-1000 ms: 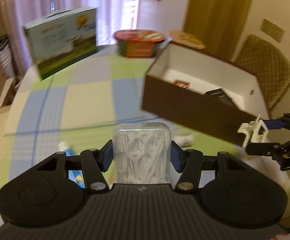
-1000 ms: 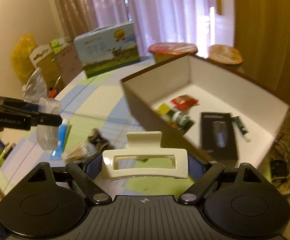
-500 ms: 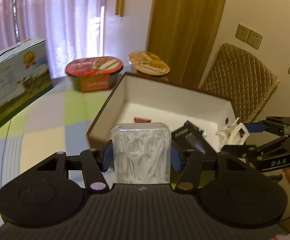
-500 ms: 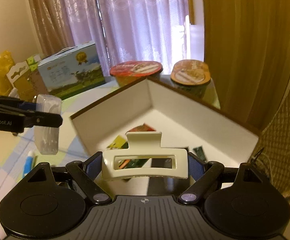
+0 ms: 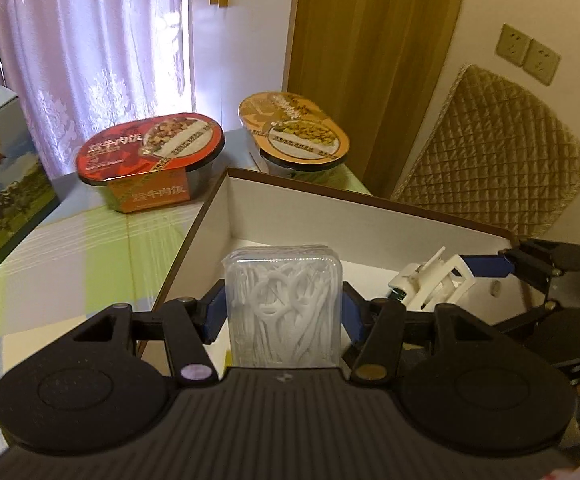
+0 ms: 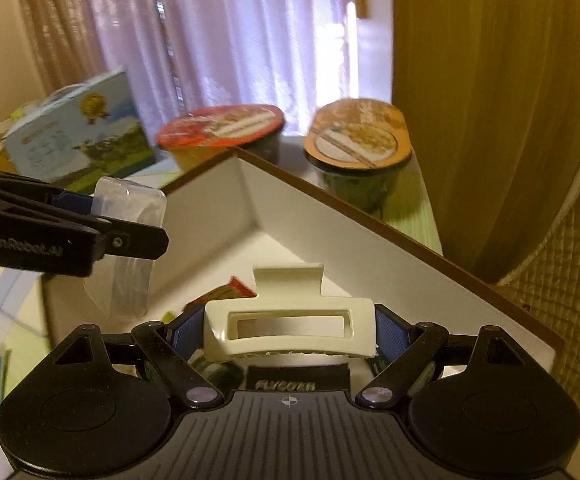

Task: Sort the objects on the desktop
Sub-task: 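Open the left tool to drop the floss box while the right tool releases the claw clip inside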

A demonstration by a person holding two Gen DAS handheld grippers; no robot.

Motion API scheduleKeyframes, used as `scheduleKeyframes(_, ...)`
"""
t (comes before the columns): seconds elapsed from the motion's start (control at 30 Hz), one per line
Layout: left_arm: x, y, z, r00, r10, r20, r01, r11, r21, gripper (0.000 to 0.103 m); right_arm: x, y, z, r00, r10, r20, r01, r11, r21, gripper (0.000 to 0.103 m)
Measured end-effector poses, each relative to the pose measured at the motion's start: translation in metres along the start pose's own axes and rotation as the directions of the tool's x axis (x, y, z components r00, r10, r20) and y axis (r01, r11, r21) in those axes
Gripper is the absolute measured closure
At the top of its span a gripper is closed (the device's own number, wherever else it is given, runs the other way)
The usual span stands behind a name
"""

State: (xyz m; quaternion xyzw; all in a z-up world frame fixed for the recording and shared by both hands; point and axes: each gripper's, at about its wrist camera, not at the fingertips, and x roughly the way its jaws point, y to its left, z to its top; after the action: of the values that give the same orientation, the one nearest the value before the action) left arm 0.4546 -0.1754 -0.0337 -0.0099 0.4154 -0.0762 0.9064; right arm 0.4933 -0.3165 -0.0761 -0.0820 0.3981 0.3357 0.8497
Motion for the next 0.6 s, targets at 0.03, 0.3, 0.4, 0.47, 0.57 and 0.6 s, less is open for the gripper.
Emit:
scheduleKeyframes(0.03, 0.010, 0.001, 0.003, 1.000, 0.008, -0.009, -0.008, 1.000, 0.002, 0.051, 0.006, -0.003, 0.001, 1.000, -0.007, -0.004, 0.007, 1.000, 0.014, 0.019)
scheduleKeyframes(0.3, 0.073, 0.006, 0.023, 0.997, 0.041, -0.058, -0.039, 0.998, 0.042, 0.050, 0.038, -0.020, 0.009, 0.999, -0.021, -0.043, 0.024, 0.997, 0.075, 0.019)
scheduleKeyframes(0.4, 0.089, 0.005, 0.029, 0.997, 0.043, -0.071, -0.039, 0.998, 0.054, 0.050, 0.048, -0.025, 0.009, 0.998, -0.024, -0.057, 0.029, 0.996, 0.088, 0.019)
scheduleKeyframes(0.47, 0.099, 0.004, 0.031, 0.996, 0.042, -0.078, -0.037, 0.997, 0.065, 0.050, 0.052, -0.027, 0.009, 0.998, -0.023, -0.063, 0.029, 0.995, 0.093, 0.019)
scheduleKeyframes(0.57, 0.112, 0.002, 0.031, 0.995, 0.051, -0.089, -0.043, 0.995, 0.091, 0.050, 0.056, -0.029, 0.007, 0.997, -0.029, -0.070, 0.036, 0.995, 0.094, 0.019)
scheduleKeyframes(0.6, 0.116, 0.001, 0.031, 0.994, 0.051, -0.094, -0.042, 0.995, 0.096, 0.050, 0.057, -0.030, 0.007, 0.997, -0.029, -0.073, 0.036, 0.995, 0.094, 0.019)
